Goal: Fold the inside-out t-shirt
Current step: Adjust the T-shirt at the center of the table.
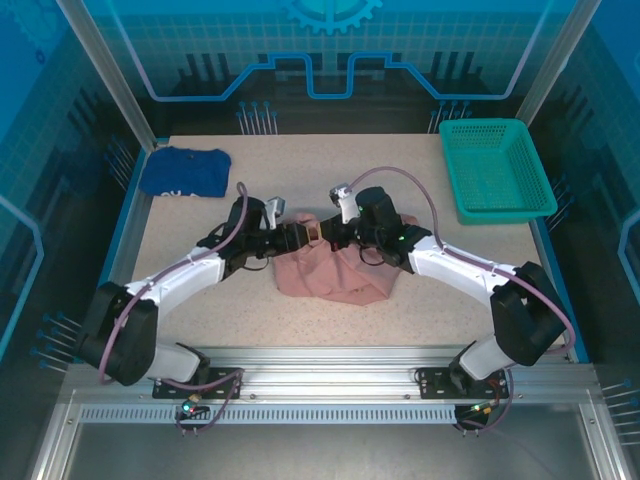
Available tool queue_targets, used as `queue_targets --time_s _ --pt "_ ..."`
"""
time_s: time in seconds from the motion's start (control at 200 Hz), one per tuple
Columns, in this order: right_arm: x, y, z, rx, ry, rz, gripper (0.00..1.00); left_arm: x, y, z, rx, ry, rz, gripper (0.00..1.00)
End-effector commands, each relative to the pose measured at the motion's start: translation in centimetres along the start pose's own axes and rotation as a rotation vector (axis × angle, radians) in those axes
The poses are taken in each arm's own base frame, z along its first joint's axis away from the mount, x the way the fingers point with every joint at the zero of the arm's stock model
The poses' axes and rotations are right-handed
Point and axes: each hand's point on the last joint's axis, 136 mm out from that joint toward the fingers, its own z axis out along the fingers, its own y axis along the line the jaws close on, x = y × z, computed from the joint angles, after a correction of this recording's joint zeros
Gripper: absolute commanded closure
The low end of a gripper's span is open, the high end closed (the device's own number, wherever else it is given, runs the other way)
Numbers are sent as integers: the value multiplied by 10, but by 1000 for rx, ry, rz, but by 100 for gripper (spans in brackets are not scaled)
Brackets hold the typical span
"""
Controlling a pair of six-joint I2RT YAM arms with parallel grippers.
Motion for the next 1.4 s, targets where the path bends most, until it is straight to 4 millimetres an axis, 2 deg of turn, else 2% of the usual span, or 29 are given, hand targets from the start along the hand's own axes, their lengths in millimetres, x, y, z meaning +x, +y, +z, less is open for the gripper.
queue_targets --time_s 0.0,0.095,0.17,0.245,0.32,0.415,0.475,0.52,0.625,0.725,0.815,0.935,0.96,1.035,1.1,1.231,1.336,1.396 --pt "-22 11 -14 -49 -72 3 100 -11 4 13 -46 -18 50 50" --pt "-27 13 -21 -48 -86 -6 100 -22 13 23 -113 -28 80 55" --pt "-30 12 -29 -34 -100 -17 100 -30 14 25 -135 -49 106 60" --pt "-31 11 -37 -25 -106 -24 100 -34 4 24 -95 -62 117 75" --pt "-28 4 -44 0 -102 -31 100 -36 -19 15 6 -69 140 90" --pt "-25 -13 -62 62 -89 -30 100 -29 -70 -17 244 -96 238 100" --pt "-20 -26 -76 94 -71 -22 100 -19 -105 -47 426 -119 339 100" --pt "-17 -32 -85 103 -63 -19 100 -12 -124 -69 530 -138 404 100" --pt "-12 -42 -106 126 -59 -13 100 0 -147 -105 656 -177 503 100" --pt "-10 -46 -123 135 -69 -6 100 9 -155 -119 713 -188 555 100" --pt "-4 -38 -127 89 -45 -21 97 12 -162 -124 770 -180 567 100" --pt "1 -19 -133 6 -27 -90 81 14 -166 -123 804 -151 571 100" --pt "11 -19 -132 -7 -13 -94 77 14 -166 -122 803 -148 571 100" --pt "9 -7 -138 -43 -39 -146 67 15 -166 -121 804 -143 575 100" --pt "9 1 -141 -56 -53 -186 62 15 -165 -121 795 -141 578 100" --pt "13 24 -141 -74 -52 -308 63 16 -164 -120 782 -141 579 100" --pt "25 52 -136 -154 -30 -372 67 15 -163 -119 775 -143 579 100" --pt "32 60 -130 -166 -13 -388 67 15 -163 -119 770 -142 578 100"
